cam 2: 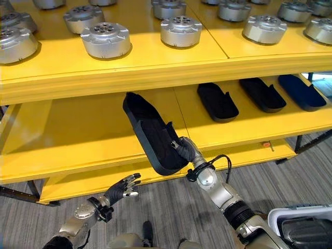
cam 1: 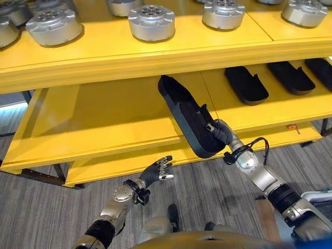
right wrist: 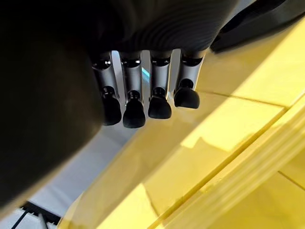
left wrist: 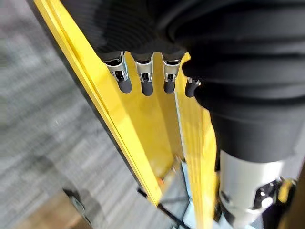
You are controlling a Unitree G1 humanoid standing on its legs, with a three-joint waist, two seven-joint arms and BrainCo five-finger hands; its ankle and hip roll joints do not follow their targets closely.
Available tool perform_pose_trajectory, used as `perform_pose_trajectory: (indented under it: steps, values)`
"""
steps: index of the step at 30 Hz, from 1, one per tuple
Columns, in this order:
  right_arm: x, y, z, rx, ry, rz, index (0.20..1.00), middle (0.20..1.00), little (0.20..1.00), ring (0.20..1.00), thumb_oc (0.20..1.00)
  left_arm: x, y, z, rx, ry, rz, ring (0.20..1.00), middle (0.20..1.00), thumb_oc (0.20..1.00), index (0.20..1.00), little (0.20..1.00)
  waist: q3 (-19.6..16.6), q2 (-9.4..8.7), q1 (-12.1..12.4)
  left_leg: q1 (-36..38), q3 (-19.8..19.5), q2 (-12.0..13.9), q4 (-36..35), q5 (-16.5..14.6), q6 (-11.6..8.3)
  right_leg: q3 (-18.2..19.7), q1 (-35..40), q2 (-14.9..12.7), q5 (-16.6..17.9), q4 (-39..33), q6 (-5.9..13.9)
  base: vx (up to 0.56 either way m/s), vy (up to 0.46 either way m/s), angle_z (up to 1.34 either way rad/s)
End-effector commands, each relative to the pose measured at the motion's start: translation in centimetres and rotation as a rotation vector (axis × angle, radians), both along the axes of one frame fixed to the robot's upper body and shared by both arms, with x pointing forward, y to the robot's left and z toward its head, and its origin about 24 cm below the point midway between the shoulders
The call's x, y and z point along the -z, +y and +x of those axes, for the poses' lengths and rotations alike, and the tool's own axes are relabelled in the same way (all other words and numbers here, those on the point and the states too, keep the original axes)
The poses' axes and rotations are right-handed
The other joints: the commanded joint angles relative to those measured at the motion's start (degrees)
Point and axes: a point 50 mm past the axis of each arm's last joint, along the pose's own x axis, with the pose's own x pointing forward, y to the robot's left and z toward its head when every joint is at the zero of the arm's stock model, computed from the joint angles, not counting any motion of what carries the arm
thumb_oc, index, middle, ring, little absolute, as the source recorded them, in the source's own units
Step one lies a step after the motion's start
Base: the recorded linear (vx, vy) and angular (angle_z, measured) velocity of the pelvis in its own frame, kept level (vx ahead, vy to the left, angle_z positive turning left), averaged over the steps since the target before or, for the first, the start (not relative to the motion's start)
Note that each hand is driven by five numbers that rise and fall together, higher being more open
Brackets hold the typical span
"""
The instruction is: Move parts from the plastic box to the shelf.
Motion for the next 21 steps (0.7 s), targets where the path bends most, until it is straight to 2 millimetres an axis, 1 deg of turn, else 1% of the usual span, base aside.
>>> perform_pose_trajectory:
  steps: [1,2,3,4,5,7,8,9,10,11,12,13,14,15,16,18,20,21]
  values:
    - [-3.3,1.2,0.9,0.004,-0.182,0.068,0.200,0.200,0.200,0.200,0.200,-0.8,-1.9,0.6,0.132,-0.066,-0.028,1.000,1.000,1.000,1.000,1.000,-0.86,-0.51,-0.73,-0.11,11.86,9.42,14.64,-7.99,-6.49,0.24,-5.20,-1.56,3.29,2.12,1.64,0.04,0.003,0.28]
    - [-3.3,1.0,1.2,0.035,-0.174,0.068,0.200,0.200,0.200,0.200,0.200,-1.1,-2.3,0.8,0.165,-0.087,-0.018,1.000,1.000,1.000,1.000,1.000,-0.34,-0.84,-1.58,-1.33,14.05,12.20,18.15,-7.95,-7.05,-0.08,-5.48,-2.09,2.85,3.25,1.13,0.03,0.097,0.42]
    - [-3.4,0.8,1.6,0.049,-0.176,0.057,0.200,0.200,0.200,0.200,0.200,-1.3,-2.6,1.2,0.183,-0.104,-0.013,1.000,1.000,1.000,1.000,1.000,-0.05,-0.67,-2.16,-2.04,14.46,14.03,20.15,-8.47,-7.17,-0.40,-6.14,-2.43,1.86,5.02,0.84,0.01,0.226,0.64]
    - [-3.5,0.7,2.0,0.054,-0.172,0.045,0.200,0.200,0.200,0.200,0.200,-1.7,-3.2,1.7,0.181,-0.119,-0.044,1.000,1.000,1.000,1.000,1.000,0.06,-0.27,-2.62,-2.15,12.98,15.71,20.30,-7.76,-6.99,-0.39,-7.62,-3.03,0.57,7.69,0.44,-0.02,0.209,0.50]
    - [-3.5,0.7,2.0,0.050,-0.174,0.044,0.200,0.200,0.200,0.200,0.200,-1.8,-3.3,1.8,0.175,-0.122,-0.049,1.000,1.000,1.000,1.000,1.000,0.09,-0.33,-2.65,-2.36,13.32,15.79,19.42,-6.26,-6.38,-0.66,-8.45,-3.14,1.42,7.75,-0.17,-0.01,0.243,0.32]
    - [-3.4,0.5,1.8,0.042,-0.173,0.028,0.200,0.200,0.200,0.200,0.200,-2.2,-3.7,2.3,0.157,-0.117,-0.093,1.000,1.000,1.000,1.000,1.000,-0.26,0.23,-2.83,-0.60,11.15,15.87,16.04,-5.70,-6.70,-0.21,-9.73,-4.05,0.93,9.36,0.15,0.02,0.256,-0.03]
    - [-3.3,0.2,1.7,0.039,-0.172,0.020,0.200,0.200,0.200,0.200,0.200,-2.2,-3.9,2.4,0.141,-0.100,-0.123,1.000,1.000,1.000,1.000,1.000,-0.43,0.49,-2.84,0.26,9.81,16.43,13.99,-4.70,-7.38,0.21,-9.85,-4.42,0.76,9.80,0.32,0.07,0.328,-0.39]
    - [-3.1,0.0,1.4,0.040,-0.172,0.017,0.200,0.200,0.200,0.200,0.200,-2.2,-4.1,2.4,0.128,-0.089,-0.142,1.000,1.000,1.000,1.000,1.000,-0.50,0.81,-2.89,0.62,8.15,17.62,12.40,-2.69,-8.41,0.98,-9.88,-4.57,0.55,10.16,0.39,0.08,0.366,-0.44]
    - [-3.1,-0.2,1.2,0.044,-0.178,0.016,0.200,0.200,0.200,0.200,0.200,-2.1,-4.2,2.4,0.123,-0.087,-0.142,1.000,1.000,1.000,1.000,1.000,-0.61,1.19,-3.00,0.36,6.53,19.28,11.16,0.25,-9.49,1.97,-10.08,-4.54,0.40,10.38,0.34,0.06,0.388,-0.30]
    - [-3.2,-0.4,1.2,0.051,-0.185,0.014,0.200,0.200,0.200,0.200,0.200,-2.0,-4.2,2.3,0.130,-0.086,-0.142,1.000,1.000,1.000,1.000,1.000,-0.61,1.43,-3.08,0.02,5.42,20.61,10.57,1.97,-10.17,2.70,-10.34,-4.81,0.02,10.95,0.44,0.04,0.407,-0.14]
    - [-3.3,-0.7,1.2,0.057,-0.188,0.014,0.200,0.200,0.200,0.200,0.200,-2.0,-4.2,2.2,0.135,-0.086,-0.143,1.000,1.000,1.000,1.000,1.000,-0.46,1.60,-3.19,-0.34,4.65,21.88,10.35,3.20,-10.55,3.38,-10.77,-5.48,-0.49,12.06,0.65,0.02,0.432,-0.21]
    - [-3.6,-1.1,1.3,0.068,-0.191,0.014,0.200,0.200,0.200,0.200,0.200,-2.0,-4.3,2.2,0.139,-0.092,-0.144,1.000,1.000,1.000,1.000,1.000,-0.23,1.77,-3.46,-0.59,4.21,22.78,10.30,3.75,-10.57,4.11,-11.54,-6.32,-1.12,13.70,0.88,-0.01,0.621,-0.24]
    - [-3.8,-1.7,1.5,0.091,-0.194,0.015,0.200,0.200,0.200,0.200,0.200,-2.2,-4.3,2.4,0.135,-0.101,-0.149,1.000,1.000,1.000,1.000,1.000,-0.03,2.02,-4.18,0.29,5.34,22.85,8.94,1.53,-10.12,4.37,-13.02,-8.51,-1.98,16.84,1.80,0.00,0.697,-0.21]
    - [-3.6,-2.0,1.5,0.110,-0.183,0.020,0.200,0.200,0.200,0.200,0.200,-2.3,-4.4,2.6,0.126,-0.092,-0.169,1.000,1.000,1.000,1.000,1.000,0.02,2.21,-4.54,0.73,5.89,22.50,8.43,0.94,-10.02,4.27,-13.33,-9.49,-2.27,18.34,2.24,0.02,0.682,-0.17]
    - [-3.3,-2.3,1.5,0.125,-0.165,0.031,0.200,0.200,0.200,0.200,0.200,-2.2,-4.4,2.6,0.125,-0.080,-0.176,1.000,1.000,1.000,1.000,1.000,0.05,2.29,-4.66,0.88,6.10,22.05,8.45,0.71,-9.89,4.19,-13.19,-9.75,-2.29,18.78,2.37,0.04,0.480,-0.09]
    - [-2.6,-2.9,1.2,0.156,-0.140,0.065,0.200,0.200,0.200,0.200,0.200,-1.8,-4.3,2.4,0.148,-0.048,-0.170,1.000,1.000,1.000,1.000,1.000,0.23,2.28,-4.65,0.68,6.11,20.11,9.53,-0.29,-9.13,3.94,-12.40,-9.66,-1.82,18.58,2.62,0.05,0.380,0.10]
    - [-1.9,-3.3,0.9,0.191,-0.124,0.076,0.200,0.200,0.200,0.200,0.200,-1.4,-4.4,1.9,0.188,-0.028,-0.152,1.000,1.000,1.000,1.000,1.000,0.48,2.16,-4.43,0.62,6.04,18.24,10.47,-1.45,-8.08,4.14,-11.94,-9.77,-1.28,18.63,3.38,0.06,0.358,0.03]
    - [-1.4,-3.5,0.8,0.209,-0.095,0.104,0.200,0.200,0.200,0.200,0.200,-1.2,-4.2,1.5,0.208,-0.019,-0.119,1.000,1.000,1.000,1.000,1.000,0.73,2.14,-4.04,0.85,5.88,16.67,10.35,-1.96,-6.88,4.23,-11.76,-9.86,-0.74,18.81,4.08,0.05,0.321,-0.03]
